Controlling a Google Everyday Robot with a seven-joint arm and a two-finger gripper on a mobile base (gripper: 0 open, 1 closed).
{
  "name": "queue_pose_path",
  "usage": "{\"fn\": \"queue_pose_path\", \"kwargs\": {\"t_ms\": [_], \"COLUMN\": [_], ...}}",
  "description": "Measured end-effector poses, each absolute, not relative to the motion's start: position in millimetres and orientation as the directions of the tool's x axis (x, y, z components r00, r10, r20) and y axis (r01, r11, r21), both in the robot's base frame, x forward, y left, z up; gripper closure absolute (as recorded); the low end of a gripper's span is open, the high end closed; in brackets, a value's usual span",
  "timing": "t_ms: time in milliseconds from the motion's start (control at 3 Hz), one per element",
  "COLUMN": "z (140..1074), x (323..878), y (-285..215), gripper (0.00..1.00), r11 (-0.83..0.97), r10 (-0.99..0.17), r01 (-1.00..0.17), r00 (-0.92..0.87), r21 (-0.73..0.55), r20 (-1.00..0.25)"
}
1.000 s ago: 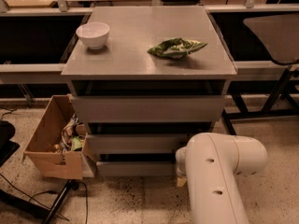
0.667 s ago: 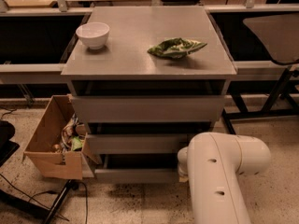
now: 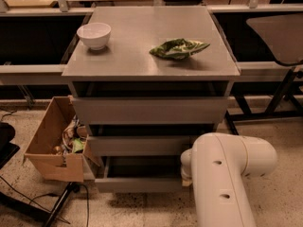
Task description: Open bottom drawer
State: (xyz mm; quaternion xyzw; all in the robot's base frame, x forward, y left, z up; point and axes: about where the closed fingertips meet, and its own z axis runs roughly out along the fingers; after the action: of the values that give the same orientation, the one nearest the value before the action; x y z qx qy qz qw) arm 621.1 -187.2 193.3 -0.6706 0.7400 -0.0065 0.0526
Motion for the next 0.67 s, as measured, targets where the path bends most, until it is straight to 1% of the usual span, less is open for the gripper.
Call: {"fn": "queue_pose_path", "kwargs": {"t_ms": [333,667], "z": [190.9,192.5], "x": [584.4,576.0], "y": [-199.1,-199.6], "gripper": [1.00,0.82], "r11": [0.177,0.193], "r10": [-0.982,-0.979], "r01": [-0.983,-0.981], "r00": [-0.174,-0.190], "r21": [-0.044,-0.032], "r20": [-0.071,-0.071]}}
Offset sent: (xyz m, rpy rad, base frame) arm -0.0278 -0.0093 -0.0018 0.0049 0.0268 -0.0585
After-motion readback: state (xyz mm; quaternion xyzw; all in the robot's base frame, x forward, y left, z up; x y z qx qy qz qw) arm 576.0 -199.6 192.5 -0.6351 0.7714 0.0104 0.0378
